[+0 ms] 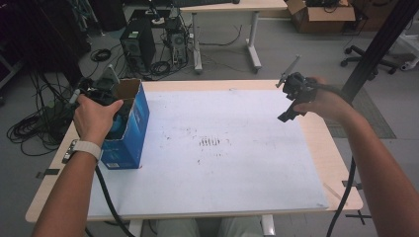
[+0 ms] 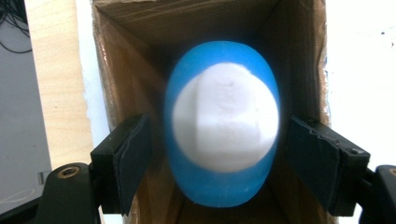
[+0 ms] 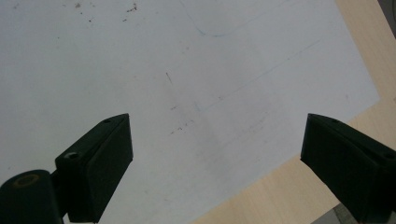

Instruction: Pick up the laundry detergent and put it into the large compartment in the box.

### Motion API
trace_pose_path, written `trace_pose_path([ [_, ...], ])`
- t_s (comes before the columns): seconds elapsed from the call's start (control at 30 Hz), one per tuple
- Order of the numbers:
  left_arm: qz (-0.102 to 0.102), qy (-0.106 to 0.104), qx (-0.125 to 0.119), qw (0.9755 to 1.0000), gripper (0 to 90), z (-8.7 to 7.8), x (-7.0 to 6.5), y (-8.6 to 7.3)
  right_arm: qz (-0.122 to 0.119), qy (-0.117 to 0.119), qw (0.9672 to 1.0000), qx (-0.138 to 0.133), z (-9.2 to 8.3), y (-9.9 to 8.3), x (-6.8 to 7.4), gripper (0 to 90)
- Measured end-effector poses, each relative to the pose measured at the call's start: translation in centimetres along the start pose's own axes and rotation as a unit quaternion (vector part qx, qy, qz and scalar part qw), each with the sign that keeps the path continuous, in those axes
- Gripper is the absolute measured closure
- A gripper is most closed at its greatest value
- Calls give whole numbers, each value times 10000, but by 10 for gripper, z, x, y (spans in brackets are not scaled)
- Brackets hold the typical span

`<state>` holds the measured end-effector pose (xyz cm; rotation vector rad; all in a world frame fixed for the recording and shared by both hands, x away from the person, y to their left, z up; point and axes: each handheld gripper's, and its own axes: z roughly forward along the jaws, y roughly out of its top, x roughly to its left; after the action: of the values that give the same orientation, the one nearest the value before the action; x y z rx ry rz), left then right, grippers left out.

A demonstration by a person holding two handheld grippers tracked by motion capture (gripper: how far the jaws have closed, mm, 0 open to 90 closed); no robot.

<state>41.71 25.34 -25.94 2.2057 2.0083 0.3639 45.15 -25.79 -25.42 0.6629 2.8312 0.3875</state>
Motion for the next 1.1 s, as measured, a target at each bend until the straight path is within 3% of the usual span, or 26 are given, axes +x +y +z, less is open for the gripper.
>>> trace_pose_path([
  [0.53,147,-12,-225,9996,226,-29,-7,4,13,-33,10000,-35,-6,-3,1,91],
  [1.1,703,-137,-499,9962,222,-62,-23,-3,-16,-57,10000,-61,-11,-2,4,91],
])
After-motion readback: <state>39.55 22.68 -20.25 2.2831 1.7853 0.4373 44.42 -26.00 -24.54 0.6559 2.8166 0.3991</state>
